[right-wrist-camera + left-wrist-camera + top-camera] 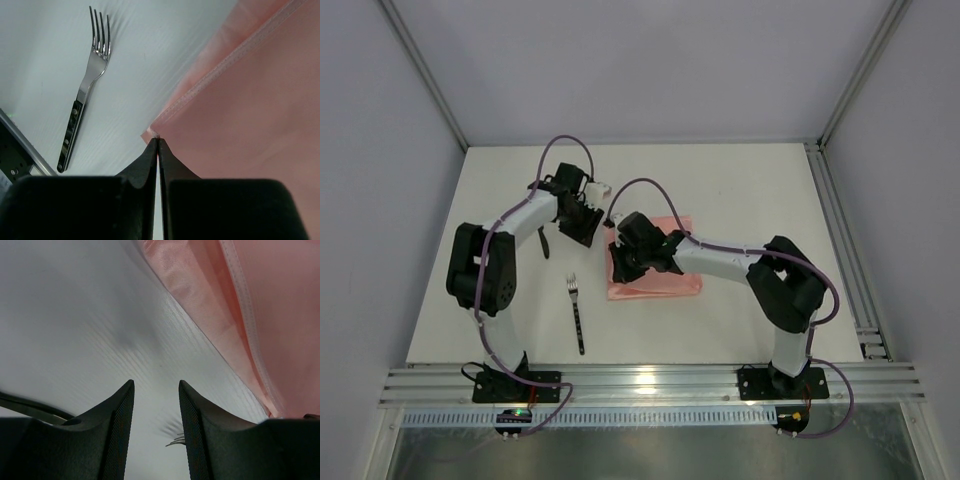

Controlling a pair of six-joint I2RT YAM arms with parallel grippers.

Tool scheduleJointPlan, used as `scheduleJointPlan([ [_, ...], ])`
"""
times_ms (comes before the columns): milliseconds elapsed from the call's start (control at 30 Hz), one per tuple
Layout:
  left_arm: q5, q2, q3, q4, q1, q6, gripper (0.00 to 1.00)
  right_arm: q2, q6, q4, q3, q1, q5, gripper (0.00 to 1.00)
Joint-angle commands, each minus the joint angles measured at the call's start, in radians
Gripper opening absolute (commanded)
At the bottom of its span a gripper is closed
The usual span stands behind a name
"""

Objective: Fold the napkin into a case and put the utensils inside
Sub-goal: Fold the top corner of the square-folded napkin at the center of the board.

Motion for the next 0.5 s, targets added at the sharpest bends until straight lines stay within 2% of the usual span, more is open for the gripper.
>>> scheduleJointPlan([
  [0, -0.006, 0.014, -0.004, 0.027, 0.007, -0.005, 0.43, 0.01, 0.013, 0.05, -0.001, 0.028, -0.028, 0.04],
  [467, -0.009, 0.023, -0.003, 0.029, 0.007, -0.004, 0.43, 0.024, -0.029, 0.05, -0.038, 0.049, -0.071, 0.04],
])
